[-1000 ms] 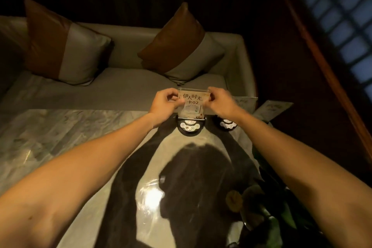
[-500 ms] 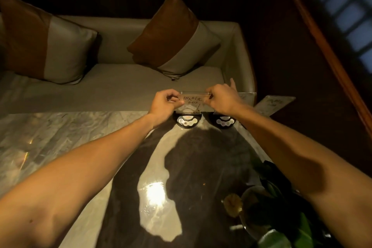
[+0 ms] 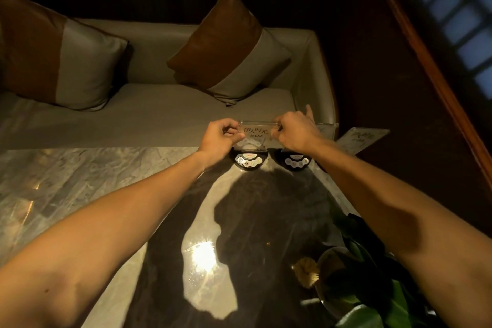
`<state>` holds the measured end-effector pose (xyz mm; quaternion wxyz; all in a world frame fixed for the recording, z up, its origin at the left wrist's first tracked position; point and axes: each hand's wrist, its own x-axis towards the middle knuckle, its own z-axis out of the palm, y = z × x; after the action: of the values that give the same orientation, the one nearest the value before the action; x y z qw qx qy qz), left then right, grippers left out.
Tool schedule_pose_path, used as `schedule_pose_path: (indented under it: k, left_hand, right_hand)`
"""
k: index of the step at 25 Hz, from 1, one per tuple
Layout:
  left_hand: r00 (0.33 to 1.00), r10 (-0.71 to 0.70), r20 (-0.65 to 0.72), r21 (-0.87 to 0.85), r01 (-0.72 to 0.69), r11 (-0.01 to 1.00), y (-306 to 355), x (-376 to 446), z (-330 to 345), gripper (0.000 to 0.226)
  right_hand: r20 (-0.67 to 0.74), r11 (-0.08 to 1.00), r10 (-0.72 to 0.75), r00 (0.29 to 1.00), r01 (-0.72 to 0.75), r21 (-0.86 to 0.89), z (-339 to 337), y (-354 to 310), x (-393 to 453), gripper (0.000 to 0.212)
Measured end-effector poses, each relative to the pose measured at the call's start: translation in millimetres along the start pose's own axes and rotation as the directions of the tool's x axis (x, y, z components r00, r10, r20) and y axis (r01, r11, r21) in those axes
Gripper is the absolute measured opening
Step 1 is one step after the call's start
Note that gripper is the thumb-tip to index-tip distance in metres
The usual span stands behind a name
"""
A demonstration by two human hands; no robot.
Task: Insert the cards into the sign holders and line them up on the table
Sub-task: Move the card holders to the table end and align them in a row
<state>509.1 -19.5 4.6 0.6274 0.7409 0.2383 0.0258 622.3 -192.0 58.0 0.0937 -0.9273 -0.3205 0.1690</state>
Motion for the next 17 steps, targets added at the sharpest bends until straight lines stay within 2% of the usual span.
schedule_pose_path:
  k: [5,10,13,17]
  left_hand:
    - [1.0,-0.012,0.003,-0.011,0.012,1.0,-6.0,2.0,3.0,0.012]
    - [0.998,-0.052,0.038,0.027,0.051,0.998,-2.7,2.8,-2.0,0.017]
    - [0.998,-0.052,0.02,0.018,0.051,0.999,2.8,-4.5,-12.5,0.025]
    - [0.998,-0.051,-0.023,0.049,0.052,0.997,15.0,-34.5,-41.0,0.026]
  right_hand:
    - [0.009,1.0,0.027,1.0,-0.027,-0.011,2.0,0.7,1.5,0.022]
    - [0.089,0.998,0.054,0.995,-0.052,-0.023,-2.1,-4.4,5.0,0.013]
    - [0.098,0.998,0.056,0.994,-0.053,-0.026,-11.8,-9.3,-2.0,0.029]
    - [0.073,0.998,0.006,0.997,-0.002,-0.063,-22.8,-29.3,-14.2,0.065]
